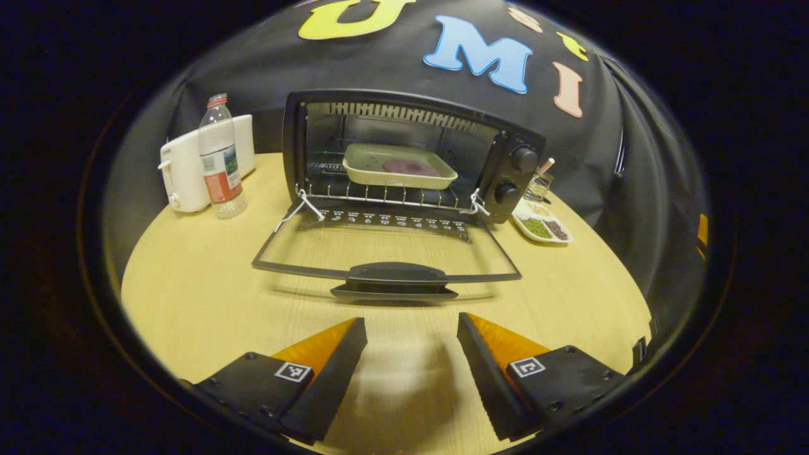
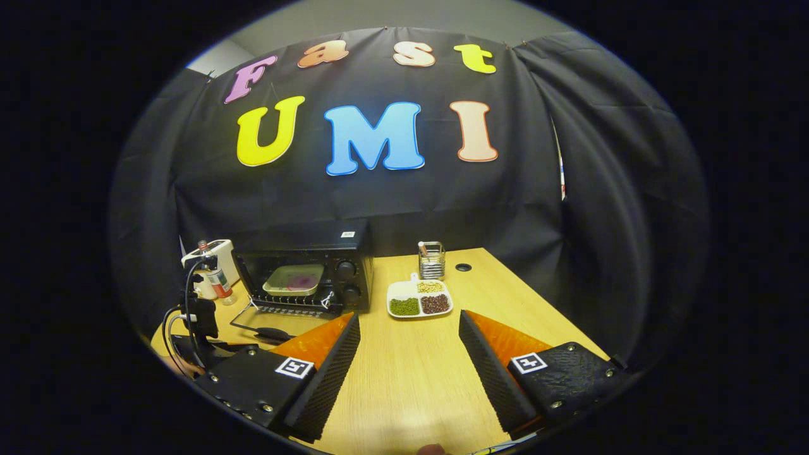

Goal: Open the electric oven with the left hand, put the food in, and close the electric oven.

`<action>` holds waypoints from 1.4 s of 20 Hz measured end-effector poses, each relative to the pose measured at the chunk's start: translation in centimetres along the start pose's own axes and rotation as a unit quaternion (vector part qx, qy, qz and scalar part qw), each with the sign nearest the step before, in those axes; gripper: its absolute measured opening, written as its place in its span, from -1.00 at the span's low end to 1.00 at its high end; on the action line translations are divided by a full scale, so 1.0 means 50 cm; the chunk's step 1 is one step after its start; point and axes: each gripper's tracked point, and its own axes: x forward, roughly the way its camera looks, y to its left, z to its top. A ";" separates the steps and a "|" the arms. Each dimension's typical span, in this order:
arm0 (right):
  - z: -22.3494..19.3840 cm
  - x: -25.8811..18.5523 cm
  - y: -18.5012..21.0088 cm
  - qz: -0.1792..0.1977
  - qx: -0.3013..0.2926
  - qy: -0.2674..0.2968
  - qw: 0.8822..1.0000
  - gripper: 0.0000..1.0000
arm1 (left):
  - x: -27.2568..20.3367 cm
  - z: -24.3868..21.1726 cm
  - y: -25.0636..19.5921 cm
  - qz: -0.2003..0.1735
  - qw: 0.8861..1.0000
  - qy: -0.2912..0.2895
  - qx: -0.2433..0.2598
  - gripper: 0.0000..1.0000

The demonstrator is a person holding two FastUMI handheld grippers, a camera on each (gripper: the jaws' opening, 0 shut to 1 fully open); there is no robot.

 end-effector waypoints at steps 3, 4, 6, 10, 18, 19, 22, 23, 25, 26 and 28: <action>0.003 -0.005 -0.011 -0.008 -0.002 0.001 1.000 0.96 | 0.024 0.002 0.020 0.013 1.000 0.002 0.014 1.00; 0.004 -0.003 -0.013 -0.010 -0.001 0.001 1.000 0.96 | 0.027 0.002 0.022 0.016 1.000 0.005 0.016 1.00; 0.005 -0.004 -0.020 -0.017 -0.001 0.000 1.000 0.96 | 0.037 0.011 0.030 0.023 0.999 0.001 0.029 0.97; 0.006 0.000 -0.021 -0.020 0.003 0.001 1.000 0.96 | 0.040 0.016 0.032 0.031 0.999 -0.017 0.027 0.94; -0.004 -0.001 -0.001 0.002 0.007 -0.001 1.000 0.96 | -0.003 0.054 0.023 0.038 0.997 -0.059 0.023 1.00; -0.009 0.001 0.004 0.006 0.006 0.001 1.000 0.96 | -0.010 0.059 0.022 0.037 0.997 -0.064 0.023 1.00; -0.012 0.001 0.015 0.014 0.001 0.001 1.000 0.96 | -0.030 0.078 0.018 0.030 0.996 -0.077 0.028 0.94; -0.014 0.000 0.017 0.016 0.001 0.000 1.000 0.96 | -0.035 0.084 0.016 0.028 0.996 -0.084 0.031 0.94; -0.019 -0.008 0.020 0.020 0.002 0.002 1.000 0.96 | -0.049 0.104 0.013 0.026 0.994 -0.102 0.037 0.94; -0.022 -0.006 0.024 0.022 0.001 0.002 1.000 0.96 | -0.056 0.114 0.011 0.025 0.993 -0.112 0.042 0.94; -0.021 -0.005 0.024 0.022 -0.001 0.003 1.000 0.96 | -0.068 0.129 0.009 0.025 0.991 -0.123 0.053 0.94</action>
